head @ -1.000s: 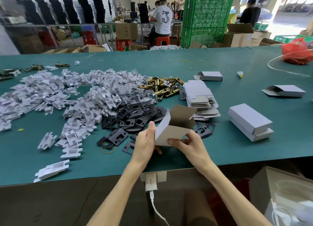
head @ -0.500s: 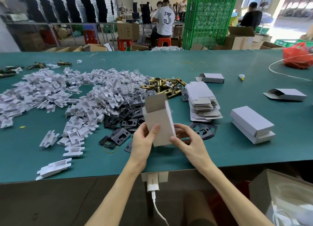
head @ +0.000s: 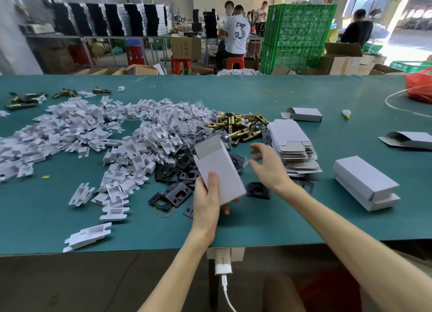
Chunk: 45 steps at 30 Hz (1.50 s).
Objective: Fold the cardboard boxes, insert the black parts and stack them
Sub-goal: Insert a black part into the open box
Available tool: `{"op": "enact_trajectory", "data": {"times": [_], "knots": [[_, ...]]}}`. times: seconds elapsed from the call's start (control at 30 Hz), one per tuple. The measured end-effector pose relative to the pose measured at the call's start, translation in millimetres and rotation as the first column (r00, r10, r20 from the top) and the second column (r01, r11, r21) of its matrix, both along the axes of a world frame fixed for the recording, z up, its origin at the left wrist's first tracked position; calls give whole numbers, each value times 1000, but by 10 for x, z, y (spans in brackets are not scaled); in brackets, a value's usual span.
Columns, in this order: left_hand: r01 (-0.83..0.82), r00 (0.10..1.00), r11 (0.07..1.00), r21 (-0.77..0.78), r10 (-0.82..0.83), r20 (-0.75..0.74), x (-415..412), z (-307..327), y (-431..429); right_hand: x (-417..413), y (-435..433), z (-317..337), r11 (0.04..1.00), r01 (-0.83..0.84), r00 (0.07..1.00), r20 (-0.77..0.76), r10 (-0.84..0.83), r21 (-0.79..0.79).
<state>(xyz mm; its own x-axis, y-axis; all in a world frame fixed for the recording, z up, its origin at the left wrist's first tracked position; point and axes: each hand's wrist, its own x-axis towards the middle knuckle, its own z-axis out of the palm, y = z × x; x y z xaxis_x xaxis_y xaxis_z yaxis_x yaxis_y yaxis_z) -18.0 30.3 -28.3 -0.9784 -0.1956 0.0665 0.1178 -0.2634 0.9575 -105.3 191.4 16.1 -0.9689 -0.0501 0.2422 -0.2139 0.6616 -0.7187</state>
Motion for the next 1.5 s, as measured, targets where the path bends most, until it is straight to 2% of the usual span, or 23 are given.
{"op": "enact_trajectory", "data": {"times": [0.1,0.27,0.5,0.63,0.7,0.83,1.0,1.07,1.17,1.27,1.37,1.43,1.5], "knots": [[-30,1000,1000,5,30,5,-35,-12,6,-476,-89,80,968,-49,998,54,37,245],[-43,999,999,-6,43,33,-78,-17,7,-976,-241,83,820,-143,990,74,123,554],[5,1000,999,-43,-5,21,-81,-6,19,-1364,-292,-8,688,-131,991,123,61,714],[11,1000,999,-33,-10,21,-91,-21,23,-1399,-273,-6,578,-13,1000,18,-4,816],[13,1000,999,-35,-13,20,-90,-26,28,-1369,-293,-34,576,18,998,18,-56,817],[20,1000,999,-40,-19,16,-97,-36,27,-1237,-272,-81,697,46,997,13,-79,715],[32,999,999,-37,-31,10,-85,-45,23,-1047,-233,-6,771,75,997,-71,-39,632],[29,1000,999,-31,-29,9,-84,-41,23,-975,-211,42,867,103,994,-77,-75,488],[27,1000,999,-46,-27,6,-68,-33,25,-811,-152,163,987,91,996,-18,-89,132],[48,999,995,-90,-49,-9,-39,-16,20,-594,-60,363,989,61,998,8,-60,-137],[90,996,992,-91,-91,-10,-15,2,21,-330,65,663,930,12,998,-52,-34,-367],[111,994,988,-112,-113,-12,-5,-2,25,-137,139,888,900,-39,990,-136,-22,-433],[131,991,980,-149,-135,-17,-7,-14,29,50,181,1085,898,-104,977,-215,11,-427]]}}
